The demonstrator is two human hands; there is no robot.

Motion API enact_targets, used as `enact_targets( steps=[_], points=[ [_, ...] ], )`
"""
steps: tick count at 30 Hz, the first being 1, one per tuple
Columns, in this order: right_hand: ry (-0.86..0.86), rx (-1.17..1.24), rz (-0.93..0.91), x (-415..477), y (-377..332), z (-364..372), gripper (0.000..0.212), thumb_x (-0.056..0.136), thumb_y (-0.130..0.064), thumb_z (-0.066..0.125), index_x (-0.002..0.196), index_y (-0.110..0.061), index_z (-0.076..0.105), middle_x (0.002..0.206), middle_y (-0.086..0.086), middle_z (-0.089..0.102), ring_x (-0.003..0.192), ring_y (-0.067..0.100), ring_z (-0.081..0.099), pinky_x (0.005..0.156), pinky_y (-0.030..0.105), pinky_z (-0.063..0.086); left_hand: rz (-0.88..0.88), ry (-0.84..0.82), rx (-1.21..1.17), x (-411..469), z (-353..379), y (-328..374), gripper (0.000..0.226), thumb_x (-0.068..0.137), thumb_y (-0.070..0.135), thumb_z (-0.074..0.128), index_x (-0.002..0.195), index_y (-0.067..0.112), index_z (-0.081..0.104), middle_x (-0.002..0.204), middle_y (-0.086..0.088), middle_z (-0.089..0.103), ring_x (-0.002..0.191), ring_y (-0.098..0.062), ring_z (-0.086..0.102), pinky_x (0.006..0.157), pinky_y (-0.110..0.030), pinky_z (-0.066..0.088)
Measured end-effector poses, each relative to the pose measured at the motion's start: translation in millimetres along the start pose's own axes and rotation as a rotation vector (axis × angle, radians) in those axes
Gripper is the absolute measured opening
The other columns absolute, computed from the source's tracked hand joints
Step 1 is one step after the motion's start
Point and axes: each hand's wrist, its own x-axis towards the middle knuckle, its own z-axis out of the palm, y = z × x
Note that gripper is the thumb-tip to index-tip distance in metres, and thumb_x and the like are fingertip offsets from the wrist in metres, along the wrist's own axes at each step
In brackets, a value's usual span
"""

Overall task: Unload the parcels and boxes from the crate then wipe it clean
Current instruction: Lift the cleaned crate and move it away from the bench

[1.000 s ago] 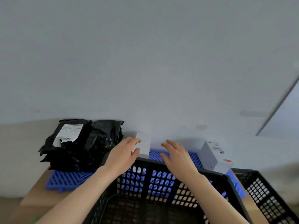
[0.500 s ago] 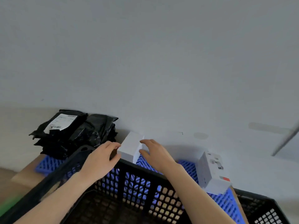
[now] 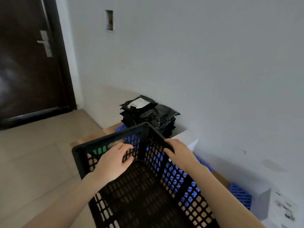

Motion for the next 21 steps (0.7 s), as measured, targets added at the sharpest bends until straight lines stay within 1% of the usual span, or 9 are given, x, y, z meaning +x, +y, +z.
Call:
enact_targets(
  steps=[2, 4, 6, 9, 11, 14, 16, 18, 21],
  points=[
    [-0.009, 0.002, -0.007, 1.4, -3.7, 6.0, 0.044, 0.099, -0.037, 0.046, 0.141, -0.023, 0.043, 0.140, -0.001, 0.047, 0.127, 0.018, 0.044, 0.105, 0.033, 0.038, -0.035, 0.013, 0.004, -14.2, -7.6, -4.7, 0.040, 0.095, 0.043, 0.053, 0.134, 0.032, 0.051, 0.129, 0.017, 0.052, 0.095, 0.001, 0.055, 0.075, -0.012, 0.042],
    [-0.020, -0.027, -0.029, 1.9, -3.9, 11.0, 0.044, 0.098, -0.037, 0.047, 0.139, -0.023, 0.044, 0.138, -0.001, 0.048, 0.126, 0.018, 0.044, 0.105, 0.034, 0.038, -0.065, 0.032, 0.013, -28.6, -11.6, -5.6, 0.039, 0.094, 0.041, 0.055, 0.132, 0.030, 0.053, 0.127, 0.016, 0.054, 0.082, 0.004, 0.049, 0.069, -0.005, 0.034],
    [-0.021, -0.034, -0.040, 1.1, -2.8, 12.2, 0.043, 0.098, -0.037, 0.047, 0.139, -0.023, 0.044, 0.139, 0.000, 0.048, 0.126, 0.019, 0.044, 0.105, 0.034, 0.037, -0.091, 0.054, 0.024, -42.3, -15.5, -4.7, 0.038, 0.094, 0.039, 0.057, 0.131, 0.029, 0.055, 0.125, 0.014, 0.055, 0.081, 0.004, 0.047, 0.068, -0.005, 0.032],
    [-0.030, -0.069, -0.074, -3.8, 3.6, 11.6, 0.045, 0.098, -0.038, 0.048, 0.140, -0.022, 0.043, 0.144, 0.000, 0.043, 0.130, 0.020, 0.040, 0.107, 0.035, 0.035, -0.149, 0.122, 0.047, -61.1, -19.6, 0.2, 0.039, 0.093, 0.036, 0.058, 0.131, 0.028, 0.054, 0.128, 0.012, 0.053, 0.096, -0.001, 0.053, 0.079, -0.014, 0.042],
    [-0.034, -0.148, -0.067, -8.3, 11.4, 8.0, 0.051, 0.097, -0.041, 0.047, 0.144, -0.024, 0.038, 0.151, 0.002, 0.033, 0.135, 0.023, 0.033, 0.109, 0.038, 0.032, -0.214, 0.175, 0.044, -72.3, -20.3, 7.4, 0.040, 0.092, 0.031, 0.061, 0.131, 0.023, 0.056, 0.131, 0.007, 0.053, 0.115, -0.012, 0.053, 0.093, -0.027, 0.046],
    [-0.075, -0.277, 0.037, -20.7, 29.8, 3.6, 0.068, 0.097, -0.044, 0.047, 0.152, -0.025, 0.013, 0.158, 0.009, 0.016, 0.141, 0.031, 0.023, 0.113, 0.044, 0.027, -0.379, 0.157, 0.124, -92.3, -18.7, 21.3, 0.049, 0.092, 0.029, 0.062, 0.139, 0.020, 0.050, 0.148, -0.002, 0.041, 0.141, -0.021, 0.031, 0.113, -0.040, 0.034],
    [-0.162, -0.229, 0.123, -30.9, 44.1, 1.3, 0.077, 0.097, -0.042, 0.049, 0.152, -0.030, -0.003, 0.158, 0.013, 0.010, 0.135, 0.037, 0.032, 0.107, 0.048, 0.034, -0.509, 0.115, 0.172, -108.7, -13.4, 32.7, 0.059, 0.092, 0.032, 0.062, 0.146, 0.022, 0.040, 0.159, -0.005, 0.025, 0.147, -0.024, 0.018, 0.116, -0.045, 0.028],
    [-0.240, -0.127, 0.131, -39.8, 59.1, 0.0, 0.080, 0.098, -0.035, 0.049, 0.151, -0.033, -0.010, 0.156, 0.014, 0.014, 0.121, 0.039, 0.047, 0.095, 0.045, 0.044, -0.625, 0.101, 0.179, -123.6, -6.0, 45.9, 0.070, 0.091, 0.034, 0.063, 0.151, 0.023, 0.030, 0.161, -0.008, 0.015, 0.147, -0.029, 0.014, 0.116, -0.048, 0.027],
    [-0.288, -0.074, 0.065, -49.9, 74.3, 1.5, 0.076, 0.100, -0.027, 0.047, 0.152, -0.030, -0.008, 0.146, 0.016, 0.034, 0.107, 0.035, 0.055, 0.085, 0.040, 0.049, -0.787, 0.120, 0.018, -138.4, 5.7, 65.6, 0.079, 0.091, 0.031, 0.064, 0.155, 0.022, 0.019, 0.158, -0.016, 0.022, 0.142, -0.037, 0.024, 0.114, -0.049, 0.028]
  ],
)
